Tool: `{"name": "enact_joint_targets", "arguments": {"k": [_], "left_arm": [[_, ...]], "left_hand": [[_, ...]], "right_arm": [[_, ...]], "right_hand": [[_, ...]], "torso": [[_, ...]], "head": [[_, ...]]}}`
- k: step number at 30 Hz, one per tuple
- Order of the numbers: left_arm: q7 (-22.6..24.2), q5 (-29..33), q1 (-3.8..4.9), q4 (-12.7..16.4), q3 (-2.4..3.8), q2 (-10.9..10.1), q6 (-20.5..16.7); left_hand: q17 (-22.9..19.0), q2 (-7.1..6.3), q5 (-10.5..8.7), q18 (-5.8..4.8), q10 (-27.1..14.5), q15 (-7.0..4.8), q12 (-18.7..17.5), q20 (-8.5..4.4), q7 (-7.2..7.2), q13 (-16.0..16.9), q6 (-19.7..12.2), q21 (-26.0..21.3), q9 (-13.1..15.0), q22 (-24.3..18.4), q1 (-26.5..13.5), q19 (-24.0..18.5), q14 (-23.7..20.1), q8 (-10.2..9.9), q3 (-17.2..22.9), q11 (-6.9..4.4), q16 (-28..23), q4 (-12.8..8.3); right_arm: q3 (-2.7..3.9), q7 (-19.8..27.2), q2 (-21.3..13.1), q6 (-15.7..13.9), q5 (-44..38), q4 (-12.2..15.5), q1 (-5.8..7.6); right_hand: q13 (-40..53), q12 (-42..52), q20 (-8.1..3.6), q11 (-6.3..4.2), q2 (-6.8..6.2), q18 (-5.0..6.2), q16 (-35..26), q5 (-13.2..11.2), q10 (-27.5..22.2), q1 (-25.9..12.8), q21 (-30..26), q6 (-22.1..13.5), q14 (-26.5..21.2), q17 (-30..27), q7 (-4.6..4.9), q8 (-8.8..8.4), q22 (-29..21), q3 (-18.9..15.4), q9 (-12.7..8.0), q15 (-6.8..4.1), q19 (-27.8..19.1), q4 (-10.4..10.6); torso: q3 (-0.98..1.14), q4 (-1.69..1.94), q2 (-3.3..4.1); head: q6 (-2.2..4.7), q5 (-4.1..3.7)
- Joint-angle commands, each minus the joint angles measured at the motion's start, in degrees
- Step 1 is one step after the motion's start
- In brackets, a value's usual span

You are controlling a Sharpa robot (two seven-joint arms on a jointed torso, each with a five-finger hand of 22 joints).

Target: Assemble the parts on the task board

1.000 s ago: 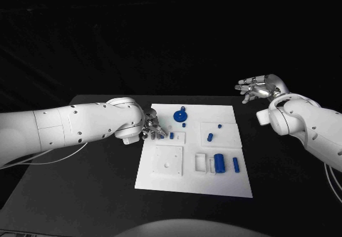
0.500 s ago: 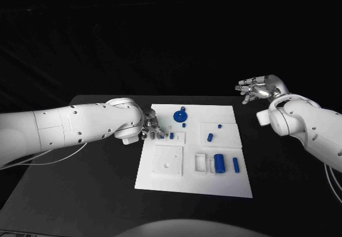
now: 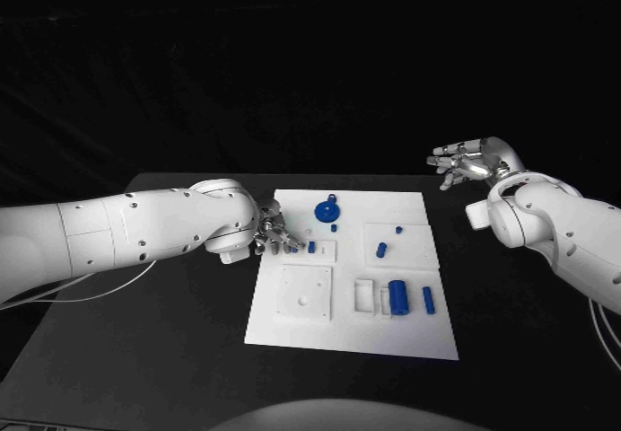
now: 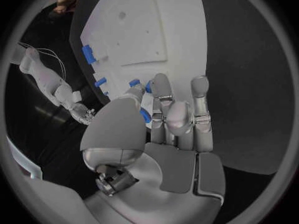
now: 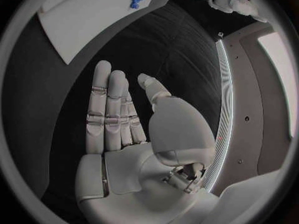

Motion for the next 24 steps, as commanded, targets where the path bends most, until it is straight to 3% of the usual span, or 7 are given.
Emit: {"name": "enact_joint_targets", "arguments": {"k": [1, 2, 4, 9, 17, 20, 24], "left_arm": [[0.26, 1.34, -0.11, 0.18, -0.04, -0.14, 0.20], [0.26, 1.65, -0.11, 0.19, -0.04, -0.19, 0.16], [0.22, 2.31, -0.10, 0.28, -0.03, -0.33, 0.09], [0.07, 3.06, -0.09, 0.58, 0.01, -0.82, 0.13], [0.09, 3.58, -0.07, 0.76, 0.12, -1.26, 0.25], [0.13, 3.84, -0.06, 0.79, 0.23, -1.31, 0.28], [0.17, 4.00, -0.05, 0.91, 0.43, -1.41, 0.36]], "left_hand": [[0.10, -0.72, -1.53, -0.10, 2.78, -0.05, 0.25, -0.17, -0.01, -0.03, 0.52, -0.25, 0.29, 0.96, -0.21, 0.11, 0.29, 0.30, 0.30, 0.07, 0.00, 1.91], [0.10, -0.86, -1.83, -0.09, 2.78, -0.05, 0.28, -0.17, 0.01, -0.05, 0.56, -0.26, 0.45, 0.95, -0.06, 0.09, 0.30, 0.26, 0.17, 0.08, -0.02, 2.52], [0.23, -1.21, -4.67, -0.10, 2.78, -0.03, 0.36, -0.16, 0.08, -0.04, 0.76, -0.27, 0.49, 0.95, -1.05, 0.08, 0.30, 0.26, 0.23, 0.10, 0.04, 3.97], [0.20, -1.95, -10.08, 0.03, 2.78, -0.08, 0.33, -0.12, 0.14, -0.10, 0.93, -0.27, 0.46, 0.95, -3.61, 0.09, 0.28, 0.14, 0.47, 0.14, 0.01, 4.37], [0.23, -2.13, -13.34, 0.10, 2.78, -0.06, 0.34, -0.03, 0.16, -0.13, 1.01, -0.30, 0.39, 0.95, -4.16, 0.05, 0.28, 0.07, 0.62, 0.17, -0.03, 4.44], [0.21, -2.83, -16.14, 0.11, 2.78, -0.07, 0.32, -0.05, 0.19, -0.17, 1.01, -0.31, 0.35, 0.94, -5.30, 0.07, 0.27, 0.03, 0.02, 0.18, -0.06, 4.54], [0.20, -3.09, -16.29, 0.04, 2.79, -0.13, 0.31, -0.17, 0.18, -0.27, 1.01, -0.35, 0.31, 0.93, -5.68, 0.06, 0.24, 0.00, -0.53, 0.15, -0.10, 4.54]], "right_arm": [[0.03, 0.38, 0.03, 0.86, -0.35, -0.01, -0.11], [0.03, 0.38, 0.04, 0.90, -0.35, -0.03, -0.12], [0.03, 0.36, 0.06, 1.02, -0.35, -0.08, -0.15], [0.03, 0.28, 0.06, 1.20, -0.36, -0.16, -0.23], [0.03, 0.19, 0.00, 1.29, -0.40, -0.25, -0.27], [0.03, 0.20, 0.03, 1.35, -0.40, -0.28, -0.28], [0.03, 0.22, 0.02, 1.42, -0.41, -0.30, -0.30]], "right_hand": [[-0.04, -0.19, 0.24, 0.05, -0.39, -0.69, -0.22, 0.24, -0.19, -0.30, -0.15, -0.35, -0.35, -0.07, -0.06, -0.20, 0.05, 0.06, -0.06, 0.17, 1.77, 0.11], [-0.04, -0.19, 0.24, 0.05, -0.39, -0.69, -0.22, 0.24, -0.19, -0.30, -0.15, -0.35, -0.35, -0.07, -0.06, -0.20, 0.05, 0.06, -0.06, 0.17, 1.77, 0.11], [-0.09, -0.25, 0.24, 0.05, -0.23, -0.70, -0.21, 0.39, -0.16, -0.32, -0.15, -0.36, -0.35, -0.07, -0.05, -0.21, 0.10, -0.28, -0.06, 0.18, 1.76, 0.05], [-0.09, -0.25, 0.24, 0.05, -0.23, -0.70, -0.21, 0.39, -0.16, -0.32, -0.15, -0.36, -0.35, -0.07, -0.05, -0.21, 0.10, -0.28, -0.06, 0.18, 1.76, 0.05], [-0.09, -0.25, 0.24, 0.05, -0.23, -0.70, -0.21, 0.39, -0.16, -0.32, -0.15, -0.36, -0.35, -0.07, -0.05, -0.21, 0.10, -0.28, -0.06, 0.18, 1.76, 0.05], [-0.09, -0.25, 0.24, 0.05, -0.23, -0.70, -0.21, 0.39, -0.16, -0.32, -0.15, -0.36, -0.35, -0.07, -0.05, -0.21, 0.10, -0.28, -0.06, 0.18, 1.76, 0.05], [-0.09, -0.25, 0.24, 0.05, -0.23, -0.70, -0.21, 0.39, -0.16, -0.32, -0.15, -0.36, -0.35, -0.07, -0.05, -0.21, 0.10, -0.28, -0.06, 0.18, 1.76, 0.05]], "torso": [[0.00, 0.01, 0.01], [-0.01, 0.02, 0.02], [0.01, 0.05, 0.01], [-0.03, 0.03, 0.00], [-0.03, 0.02, 0.02], [-0.03, -0.01, 0.03], [0.01, 0.00, -0.01]], "head": [[-0.06, -0.03], [-0.07, -0.01], [-0.01, 0.01], [-0.12, -0.07], [-0.25, 0.05], [-0.27, 0.00], [-0.31, 0.00]]}}
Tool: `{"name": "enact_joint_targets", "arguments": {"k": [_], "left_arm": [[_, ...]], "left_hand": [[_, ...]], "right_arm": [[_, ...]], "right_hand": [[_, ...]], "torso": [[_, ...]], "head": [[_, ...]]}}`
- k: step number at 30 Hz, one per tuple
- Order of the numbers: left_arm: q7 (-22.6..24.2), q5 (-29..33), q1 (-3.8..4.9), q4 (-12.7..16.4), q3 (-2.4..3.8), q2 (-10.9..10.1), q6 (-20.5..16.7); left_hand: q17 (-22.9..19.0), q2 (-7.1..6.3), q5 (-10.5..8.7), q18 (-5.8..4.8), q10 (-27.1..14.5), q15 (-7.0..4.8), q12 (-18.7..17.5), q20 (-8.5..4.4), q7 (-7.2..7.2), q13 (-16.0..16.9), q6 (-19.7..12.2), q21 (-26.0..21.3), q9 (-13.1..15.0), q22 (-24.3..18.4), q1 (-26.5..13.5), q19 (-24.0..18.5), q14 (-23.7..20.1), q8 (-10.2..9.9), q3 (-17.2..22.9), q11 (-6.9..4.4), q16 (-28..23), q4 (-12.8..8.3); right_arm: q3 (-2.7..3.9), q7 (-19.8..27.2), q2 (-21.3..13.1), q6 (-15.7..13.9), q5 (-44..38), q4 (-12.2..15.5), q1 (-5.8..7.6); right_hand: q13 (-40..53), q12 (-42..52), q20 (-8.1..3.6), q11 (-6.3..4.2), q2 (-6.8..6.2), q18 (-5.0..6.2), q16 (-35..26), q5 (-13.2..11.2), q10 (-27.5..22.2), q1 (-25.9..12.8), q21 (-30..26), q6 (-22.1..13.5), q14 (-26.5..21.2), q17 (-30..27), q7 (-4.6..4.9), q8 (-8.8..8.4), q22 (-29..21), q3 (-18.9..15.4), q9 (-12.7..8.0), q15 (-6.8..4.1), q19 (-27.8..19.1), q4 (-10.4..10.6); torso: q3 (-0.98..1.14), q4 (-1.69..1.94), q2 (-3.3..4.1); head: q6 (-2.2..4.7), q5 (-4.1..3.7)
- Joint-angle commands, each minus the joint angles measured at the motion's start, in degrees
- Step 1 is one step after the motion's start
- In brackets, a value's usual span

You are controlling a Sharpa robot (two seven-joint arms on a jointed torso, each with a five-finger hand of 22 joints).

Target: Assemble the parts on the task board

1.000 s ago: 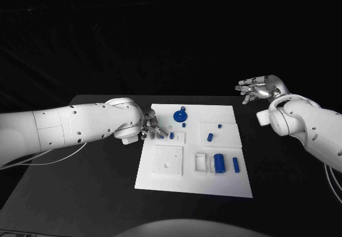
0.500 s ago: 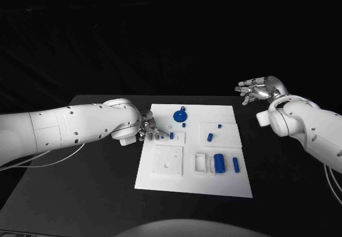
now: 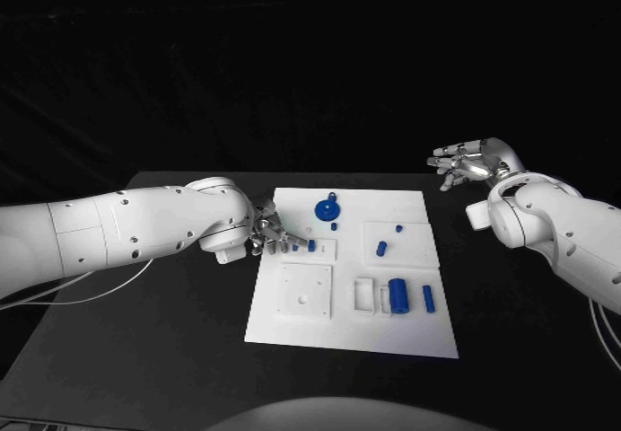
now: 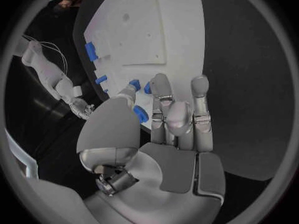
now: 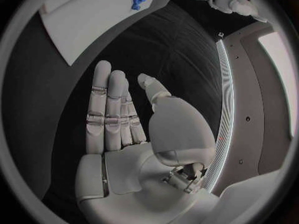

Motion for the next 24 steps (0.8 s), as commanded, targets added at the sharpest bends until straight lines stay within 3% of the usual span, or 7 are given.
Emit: {"name": "enact_joint_targets", "arguments": {"k": [1, 14, 16, 18, 19, 21, 24], "left_arm": [[0.33, 1.12, 0.03, 0.28, 0.19, -0.08, 0.32], [4.38, 4.59, 1.73, -1.35, 1.96, 0.89, -1.16], [6.60, 5.45, 2.10, -1.74, 2.13, 1.20, -1.95], [8.92, 5.51, 2.31, -1.86, 2.28, 1.42, -2.93], [10.31, 5.27, 2.39, -1.83, 2.34, 1.53, -3.59], [13.75, 4.53, 2.50, -1.62, 2.43, 1.77, -5.71], [18.97, 3.35, 2.58, -1.49, 2.48, 2.40, -9.47]], "left_hand": [[-0.03, 0.05, -0.23, 0.01, 2.78, -0.14, 0.32, -0.20, -0.13, -0.13, 0.30, -0.34, -0.10, 0.94, -0.47, 0.08, 0.25, 0.00, -0.46, 0.14, -0.09, 0.07], [-5.03, 1.44, 0.10, -0.81, 2.31, -0.07, -2.22, -1.07, 1.08, -0.97, -3.83, -1.23, -1.37, 0.69, 2.22, -0.57, -1.44, -0.33, 0.32, 0.89, -3.15, -0.26], [-11.55, 2.97, 2.73, -1.50, -1.37, 0.41, -6.57, -1.29, 3.11, -2.35, -11.59, -2.43, -6.30, 0.14, 4.51, -1.55, -4.39, 0.83, 0.63, 1.74, -7.74, -1.77], [-13.93, 4.22, 6.21, -1.13, -5.39, 2.50, -12.87, 0.30, 5.82, -5.57, -18.39, -4.63, -15.52, -1.18, 5.67, -2.74, -6.31, -0.03, -0.51, 3.72, -12.38, -4.46], [-15.55, 4.77, 6.47, -0.25, -4.76, 3.24, -16.73, 1.30, 6.49, -8.44, -18.13, -7.18, -24.12, -3.25, 5.76, -2.49, -6.23, -0.04, -1.67, 4.39, -15.42, -6.22], [-16.03, 5.86, 6.53, -0.03, -4.69, 3.64, -19.82, 1.83, 7.36, -11.17, -19.23, -9.58, -34.27, -4.89, 7.57, -1.75, -6.22, 0.71, -2.34, 5.02, -17.17, -8.15], [-17.39, 7.73, 6.64, -0.39, -7.73, 4.59, -22.66, 2.64, 8.07, -13.34, -19.05, -12.50, -38.57, -6.35, 13.60, -3.81, -9.14, 1.28, -1.44, 6.04, -20.84, -11.93]], "right_arm": [[0.03, 0.28, 0.00, 0.99, -0.41, 0.01, -0.05], [0.03, 0.33, 0.10, 0.95, -0.41, -0.25, -0.08], [0.03, 0.33, 0.12, 0.94, -0.41, -0.25, -0.08], [0.03, 0.34, 0.11, 0.95, -0.41, -0.26, -0.08], [0.03, 0.36, 0.10, 0.95, -0.41, -0.26, -0.08], [0.03, 0.40, 0.06, 0.95, -0.41, -0.31, -0.08], [0.03, 0.46, 0.00, 0.85, -0.41, -0.42, -0.08]], "right_hand": [[-0.09, -0.26, 0.24, 0.05, -0.24, -0.70, -0.21, 0.39, -0.16, -0.32, -0.15, -0.37, -0.35, -0.07, -0.04, -0.21, 0.06, -0.28, -0.06, 0.18, 1.76, 0.05], [-0.09, -0.26, 0.24, 0.05, -0.24, -0.70, -0.21, 0.39, -0.16, -0.32, -0.15, -0.37, -0.35, -0.07, -0.04, -0.21, 0.06, -0.28, -0.06, 0.18, 1.76, 0.05], [-0.09, -0.26, 0.24, 0.05, -0.24, -0.70, -0.21, 0.39, -0.16, -0.32, -0.15, -0.37, -0.35, -0.07, -0.04, -0.21, 0.06, -0.28, -0.06, 0.18, 1.76, 0.05], [-0.09, -0.26, 0.24, 0.05, -0.24, -0.70, -0.21, 0.39, -0.16, -0.32, -0.15, -0.37, -0.35, -0.07, -0.04, -0.21, 0.06, -0.28, -0.06, 0.18, 1.76, 0.05], [-0.09, -0.26, 0.24, 0.05, -0.24, -0.70, -0.21, 0.39, -0.16, -0.32, -0.15, -0.37, -0.35, -0.07, -0.04, -0.21, 0.06, -0.28, -0.06, 0.18, 1.76, 0.05], [-0.09, -0.26, 0.24, 0.05, -0.24, -0.70, -0.21, 0.39, -0.16, -0.32, -0.15, -0.37, -0.35, -0.07, -0.04, -0.21, 0.06, -0.28, -0.06, 0.18, 1.76, 0.05], [-0.09, -0.26, 0.24, 0.05, -0.24, -0.70, -0.21, 0.39, -0.16, -0.32, -0.15, -0.37, -0.35, -0.07, -0.04, -0.21, 0.06, -0.28, -0.06, 0.18, 1.76, 0.05]], "torso": [[0.02, 0.00, -0.02], [0.07, -0.15, 0.06], [0.07, -0.18, 0.09], [0.04, -0.20, 0.12], [0.02, -0.21, 0.14], [0.00, -0.19, 0.15], [0.03, -0.22, 0.19]], "head": [[-0.04, -0.03], [0.59, -0.25], [0.77, -0.42], [0.96, -0.61], [1.11, -0.73], [1.24, -0.93], [1.31, -0.92]]}}
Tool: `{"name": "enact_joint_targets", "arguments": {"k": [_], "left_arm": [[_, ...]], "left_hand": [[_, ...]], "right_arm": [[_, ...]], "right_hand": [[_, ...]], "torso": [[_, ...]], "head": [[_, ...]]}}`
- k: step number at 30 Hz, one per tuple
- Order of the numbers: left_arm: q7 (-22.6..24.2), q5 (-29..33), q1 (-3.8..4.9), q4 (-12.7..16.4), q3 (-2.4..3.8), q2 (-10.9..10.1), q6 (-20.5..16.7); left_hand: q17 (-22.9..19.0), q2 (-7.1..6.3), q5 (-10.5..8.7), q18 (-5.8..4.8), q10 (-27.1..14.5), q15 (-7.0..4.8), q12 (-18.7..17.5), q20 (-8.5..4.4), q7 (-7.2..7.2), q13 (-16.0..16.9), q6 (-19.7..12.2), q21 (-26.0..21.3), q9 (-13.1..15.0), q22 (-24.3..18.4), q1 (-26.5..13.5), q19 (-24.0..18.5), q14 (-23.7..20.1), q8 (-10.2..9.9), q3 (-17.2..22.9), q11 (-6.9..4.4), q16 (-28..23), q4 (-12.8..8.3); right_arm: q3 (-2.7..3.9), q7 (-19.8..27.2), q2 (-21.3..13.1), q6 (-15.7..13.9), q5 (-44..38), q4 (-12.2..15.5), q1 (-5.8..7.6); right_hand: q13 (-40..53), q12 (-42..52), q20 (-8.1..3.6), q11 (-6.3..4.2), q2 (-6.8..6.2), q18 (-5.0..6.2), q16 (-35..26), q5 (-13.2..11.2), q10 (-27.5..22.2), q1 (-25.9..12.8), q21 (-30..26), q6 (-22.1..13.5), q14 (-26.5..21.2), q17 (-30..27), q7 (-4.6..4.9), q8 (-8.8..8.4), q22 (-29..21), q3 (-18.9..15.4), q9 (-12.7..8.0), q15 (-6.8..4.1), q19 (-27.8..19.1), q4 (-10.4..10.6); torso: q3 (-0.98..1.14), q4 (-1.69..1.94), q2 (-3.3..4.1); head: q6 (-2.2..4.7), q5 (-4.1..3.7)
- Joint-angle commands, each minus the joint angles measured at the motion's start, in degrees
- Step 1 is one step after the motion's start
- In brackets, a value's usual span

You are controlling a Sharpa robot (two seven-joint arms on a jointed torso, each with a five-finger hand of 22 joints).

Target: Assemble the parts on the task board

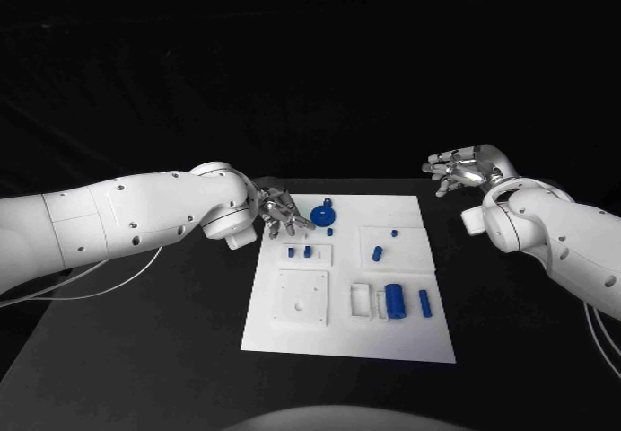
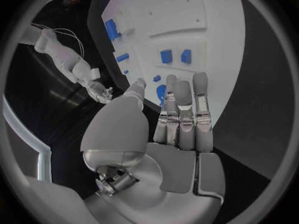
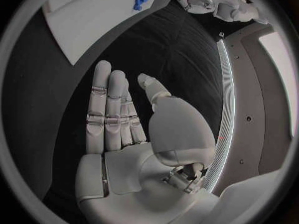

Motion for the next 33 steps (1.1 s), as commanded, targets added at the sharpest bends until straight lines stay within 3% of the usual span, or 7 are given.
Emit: {"name": "enact_joint_targets", "arguments": {"k": [1, 6, 13, 18, 22, 27, 33], "left_arm": [[11.69, -0.72, 0.22, 0.22, 0.07, 0.90, -8.03], [19.02, -4.77, 0.05, -0.86, -0.87, 3.03, -14.95], [24.63, -13.82, -1.05, -3.12, -2.00, 5.87, -17.82], [25.60, -20.81, -1.60, -4.96, -2.21, 7.63, -17.35], [24.87, -24.89, -1.84, -6.67, -2.25, 8.97, -14.87], [23.96, -26.68, -1.96, -8.61, -2.26, 10.25, -10.94], [25.26, -27.31, -2.17, -10.18, -2.27, 11.24, -7.66]], "left_hand": [[-1.60, 1.64, 0.70, 0.62, -2.76, 0.76, -2.84, 0.75, 0.54, -2.20, 0.41, -2.80, -2.60, -1.79, 6.54, -1.88, -2.17, 0.55, 1.46, 0.73, -3.63, -4.06], [-4.99, 1.84, -0.08, 1.16, -4.06, 1.63, -8.71, 1.59, 1.09, -2.42, 2.36, -6.57, -7.18, -4.46, 13.06, -2.72, -2.53, 0.31, 2.93, 1.95, -11.07, -10.06], [-4.40, 2.27, 0.21, 2.63, -7.60, 2.01, -9.87, 1.99, 1.19, -2.55, 3.90, -4.34, -8.73, 1.46, 13.92, -3.97, -1.48, -1.59, 5.83, 3.14, -12.33, -15.31], [-4.44, 1.46, 0.39, 3.27, -11.96, 1.84, -9.93, 2.00, 1.07, -2.61, 1.51, -2.96, -8.84, 3.72, 12.91, -2.66, 0.55, -1.68, 7.28, 3.91, -10.36, -16.49], [-4.37, 0.54, 2.06, 3.59, -14.72, 1.20, -9.95, 1.54, 0.74, -2.62, 0.17, -1.48, -8.87, 6.27, 12.01, -1.22, 2.66, -1.67, 9.25, 3.95, -5.09, -17.64], [-4.59, -0.03, 2.00, 3.12, -18.63, 0.69, -9.97, 1.07, 0.63, -2.64, -1.46, -2.25, -8.88, 5.94, 11.77, 0.60, 3.94, -1.66, 6.71, 4.05, 2.18, -16.44], [-7.12, -0.07, 0.97, 2.60, -18.43, 0.87, -9.96, 1.32, 0.64, -2.62, -1.23, -5.05, -8.87, 5.34, 12.23, 0.10, 3.31, -1.63, 4.38, 4.06, 4.04, -14.76]], "right_arm": [[0.02, 0.49, -0.03, 0.61, -0.40, -0.09, -0.02], [0.02, 0.70, 0.02, -0.06, -0.40, 0.00, -0.02], [0.02, 0.84, 0.13, -0.37, -0.41, 0.08, -0.02], [0.02, 0.92, 0.25, -0.68, -0.41, 0.16, -0.02], [0.03, 0.94, 0.34, -0.68, -0.41, 0.24, -0.02], [0.03, 0.90, 0.36, -0.65, -0.41, 0.38, -0.02], [0.03, 0.87, 0.27, -0.79, -0.41, 0.63, -0.01]], "right_hand": [[-0.09, -0.25, 0.24, 0.05, -0.24, -0.70, -0.21, 0.39, -0.16, -0.32, -0.15, -0.44, -0.35, -0.07, 0.03, -0.21, 0.07, -0.28, -0.06, 0.18, 1.76, 0.05], [-0.16, -0.37, 0.26, 0.08, -0.12, -0.70, -0.28, 0.55, -0.25, -0.31, -0.26, -0.47, -0.44, -0.10, 0.04, -0.20, 0.14, -0.54, -0.06, 0.20, 1.70, -0.24], [-0.16, -0.37, 0.26, 0.08, -0.12, -0.70, -0.28, 0.55, -0.25, -0.31, -0.26, -0.47, -0.44, -0.10, 0.04, -0.20, 0.14, -0.54, -0.06, 0.20, 1.70, -0.24], [-0.20, -0.43, 0.28, 0.10, -0.12, -0.69, -0.33, 0.59, -0.30, -0.40, -0.33, -0.49, -0.47, -0.15, 0.05, -0.21, 0.10, -0.52, -0.06, 0.22, 1.69, -0.23], [-0.20, -0.43, 0.28, 0.10, -0.12, -0.69, -0.33, 0.59, -0.30, -0.40, -0.33, -0.49, -0.47, -0.15, 0.05, -0.21, 0.10, -0.52, -0.06, 0.22, 1.69, -0.23], [-0.20, -0.43, 0.28, 0.10, -0.12, -0.69, -0.33, 0.59, -0.30, -0.40, -0.33, -0.49, -0.47, -0.15, 0.05, -0.21, 0.10, -0.52, -0.06, 0.22, 1.69, -0.23], [-0.20, -0.43, 0.28, 0.10, -0.12, -0.69, -0.33, 0.59, -0.30, -0.40, -0.33, -0.49, -0.47, -0.15, 0.05, -0.21, 0.10, -0.52, -0.06, 0.22, 1.69, -0.23]], "torso": [[0.05, 0.04, 0.01], [0.04, 0.00, 0.03], [-0.05, -0.06, 0.15], [-0.06, -0.03, 0.19], [-0.08, -0.10, 0.24], [0.00, -0.14, 0.24], [-0.09, -0.16, 0.35]], "head": [[0.25, -0.19], [0.54, -0.25], [0.86, -0.34], [1.03, -0.33], [1.16, -0.30], [1.05, -0.34], [1.02, -0.66]]}}
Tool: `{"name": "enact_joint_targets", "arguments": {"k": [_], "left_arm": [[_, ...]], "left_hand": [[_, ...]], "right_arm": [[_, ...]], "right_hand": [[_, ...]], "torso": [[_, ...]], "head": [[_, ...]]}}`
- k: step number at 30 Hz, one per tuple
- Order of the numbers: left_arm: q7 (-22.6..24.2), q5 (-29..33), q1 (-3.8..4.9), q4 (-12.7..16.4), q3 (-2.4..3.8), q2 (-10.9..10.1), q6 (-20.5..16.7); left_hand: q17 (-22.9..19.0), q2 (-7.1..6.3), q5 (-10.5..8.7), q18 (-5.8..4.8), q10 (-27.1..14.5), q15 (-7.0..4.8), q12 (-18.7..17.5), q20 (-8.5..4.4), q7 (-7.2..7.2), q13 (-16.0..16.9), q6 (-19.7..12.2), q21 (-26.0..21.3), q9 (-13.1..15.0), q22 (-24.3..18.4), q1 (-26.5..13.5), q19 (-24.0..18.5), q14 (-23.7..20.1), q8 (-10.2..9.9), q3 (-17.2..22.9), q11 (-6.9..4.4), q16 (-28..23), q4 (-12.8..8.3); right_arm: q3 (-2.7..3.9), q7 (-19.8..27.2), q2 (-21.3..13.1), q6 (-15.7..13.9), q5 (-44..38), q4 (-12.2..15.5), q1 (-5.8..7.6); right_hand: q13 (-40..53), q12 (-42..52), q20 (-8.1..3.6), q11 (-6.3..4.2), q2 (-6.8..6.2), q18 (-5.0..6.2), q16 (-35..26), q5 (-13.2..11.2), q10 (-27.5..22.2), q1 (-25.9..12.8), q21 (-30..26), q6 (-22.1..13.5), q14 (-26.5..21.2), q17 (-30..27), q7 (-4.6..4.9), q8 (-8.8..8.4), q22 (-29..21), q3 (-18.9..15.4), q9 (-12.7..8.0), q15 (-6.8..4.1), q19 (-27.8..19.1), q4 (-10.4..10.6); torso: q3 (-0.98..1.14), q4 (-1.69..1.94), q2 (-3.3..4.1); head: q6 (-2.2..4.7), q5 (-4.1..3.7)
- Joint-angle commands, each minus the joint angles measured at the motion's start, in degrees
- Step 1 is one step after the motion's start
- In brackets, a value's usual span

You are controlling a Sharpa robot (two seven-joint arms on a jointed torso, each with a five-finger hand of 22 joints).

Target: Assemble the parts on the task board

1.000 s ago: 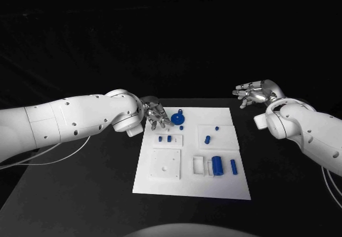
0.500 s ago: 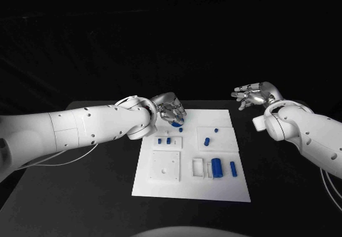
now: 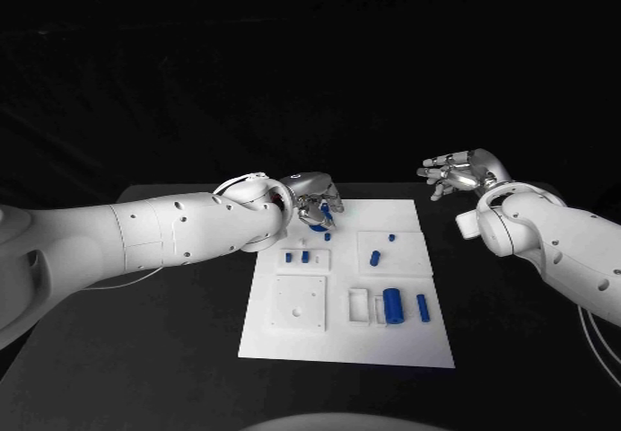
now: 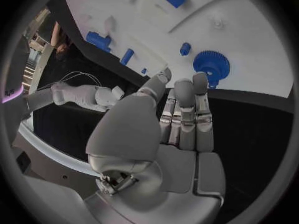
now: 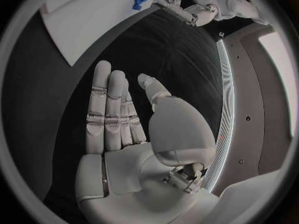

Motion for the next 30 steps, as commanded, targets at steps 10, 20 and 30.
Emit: {"name": "enact_joint_targets", "arguments": {"k": [10, 20, 30], "left_arm": [[2.99, -4.03, -0.43, -1.87, 0.01, 1.08, 9.34], [4.31, -4.87, -1.19, -3.08, 0.01, 1.55, 7.76], [4.83, -6.01, -1.84, -3.63, 0.01, 1.92, 6.78]], "left_hand": [[-2.05, 0.03, -1.19, -0.71, 3.41, 0.53, -0.23, 0.15, 0.12, -0.02, 0.70, -2.78, -0.06, 0.57, 0.39, 0.79, -0.74, -0.22, -1.33, -0.19, 1.79, 2.61], [-2.37, 0.48, -1.46, -0.65, 4.97, 0.58, -0.21, 0.19, -0.04, -0.02, 2.32, -3.25, -0.05, 0.93, 0.26, 0.95, -0.97, -0.21, -0.28, -0.41, 2.10, 3.16], [-2.67, 0.18, -1.11, -0.43, 5.89, 0.55, -0.22, 0.11, 0.10, -0.03, 3.47, -2.22, -0.08, 1.23, -0.19, 0.67, -1.08, -0.24, 3.97, -0.52, 2.82, 2.64]], "right_arm": [[0.03, 0.67, -0.20, -0.37, -0.41, 0.62, -0.01], [0.03, 0.70, -0.30, -0.33, -0.41, 0.94, -0.01], [0.04, 0.67, -0.44, -0.29, -0.41, 1.06, -0.01]], "right_hand": [[-0.06, -0.21, 0.31, 0.11, -0.11, -0.66, -0.37, 0.34, -0.34, -0.41, -0.43, -0.55, -0.33, -0.11, 0.06, -0.22, -0.04, -0.22, -0.07, 0.08, 1.73, 0.02], [-0.06, -0.21, 0.31, 0.11, -0.11, -0.66, -0.37, 0.34, -0.34, -0.41, -0.43, -0.55, -0.33, -0.11, 0.06, -0.22, -0.04, -0.22, -0.07, 0.08, 1.73, 0.02], [-0.08, -0.19, 0.31, 0.10, -0.08, -0.65, -0.36, 0.34, -0.31, -0.41, -0.49, -0.56, -0.30, -0.16, 0.07, -0.21, -0.08, -0.13, -0.06, 0.08, 1.78, 0.03]], "torso": [[-0.04, -0.05, 0.13], [-0.04, -0.03, 0.12], [0.03, 0.01, 0.07]], "head": [[-0.22, -0.16], [-0.23, -0.30], [-0.31, -0.33]]}}
